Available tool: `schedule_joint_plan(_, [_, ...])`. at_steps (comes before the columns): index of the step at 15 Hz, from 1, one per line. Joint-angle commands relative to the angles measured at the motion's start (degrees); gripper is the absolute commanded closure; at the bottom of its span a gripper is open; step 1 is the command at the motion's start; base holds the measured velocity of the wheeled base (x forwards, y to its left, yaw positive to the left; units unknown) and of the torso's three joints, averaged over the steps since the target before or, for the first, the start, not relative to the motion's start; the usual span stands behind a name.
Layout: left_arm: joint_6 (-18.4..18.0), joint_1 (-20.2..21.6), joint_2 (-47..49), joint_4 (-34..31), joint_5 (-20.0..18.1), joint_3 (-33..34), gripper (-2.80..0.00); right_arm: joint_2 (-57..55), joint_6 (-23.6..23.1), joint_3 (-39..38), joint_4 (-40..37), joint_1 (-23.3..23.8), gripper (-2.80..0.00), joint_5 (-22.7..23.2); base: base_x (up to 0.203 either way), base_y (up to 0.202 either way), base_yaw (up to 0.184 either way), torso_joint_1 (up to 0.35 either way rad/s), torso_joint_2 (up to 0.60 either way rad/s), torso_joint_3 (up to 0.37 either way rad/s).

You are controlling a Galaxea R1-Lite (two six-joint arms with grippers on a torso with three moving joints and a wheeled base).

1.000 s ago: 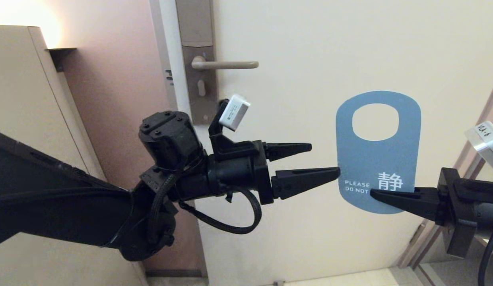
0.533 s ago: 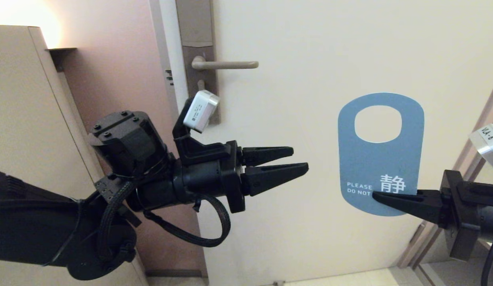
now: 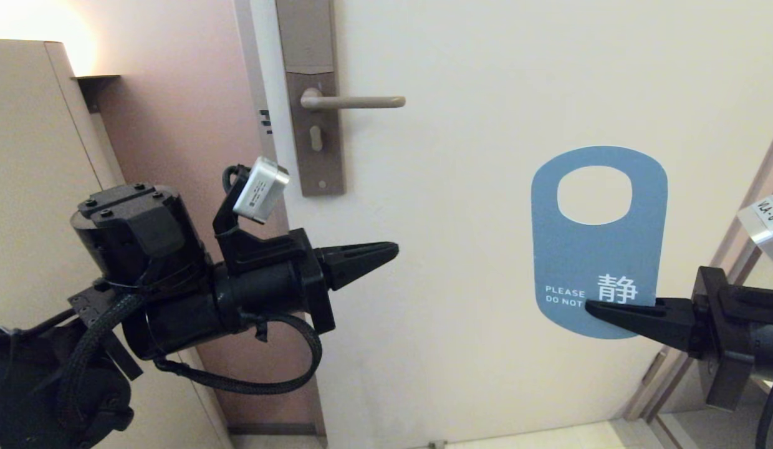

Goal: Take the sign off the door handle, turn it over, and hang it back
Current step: Hang the sign back with the other side facing out

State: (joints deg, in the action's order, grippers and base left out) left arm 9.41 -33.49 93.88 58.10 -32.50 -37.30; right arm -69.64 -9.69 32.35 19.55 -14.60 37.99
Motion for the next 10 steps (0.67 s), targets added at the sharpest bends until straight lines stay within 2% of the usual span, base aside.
schedule_joint_plan(1, [-3.68,2.16,-4.19,-5.21,4.97,1.44,0.00,-0.21,-0.06,0.08,0.13,0.01,0.00,0.25,0.000,0.000,0.000,0.000,0.00,0.000])
schedule_joint_plan(2, [-5.08,3.71,-6.16,-7.85,8.15,2.68,0.00,-0.14,-0.11,0.08,0.13,0.19,0.00,0.16,0.000,0.000,0.000,0.000,0.00,0.000])
schedule_joint_plan(4, [-5.94,8.31,-9.97,-10.80,11.40,4.93,0.00,-0.14,-0.06,0.08,0.13,1.04,0.00,0.16,0.000,0.000,0.000,0.000,0.00,0.000])
schedule_joint_plan(7, [-8.46,19.15,-15.89,-14.44,12.50,8.29,0.00,-0.14,-0.06,0.08,0.79,1.88,0.00,0.16,0.000,0.000,0.000,0.000,0.00,0.000])
schedule_joint_plan(10, [-12.76,28.13,-24.06,-17.64,13.59,16.02,0.00,-0.40,0.20,0.00,1.97,2.74,0.00,0.07,0.000,0.000,0.000,0.000,0.00,0.000])
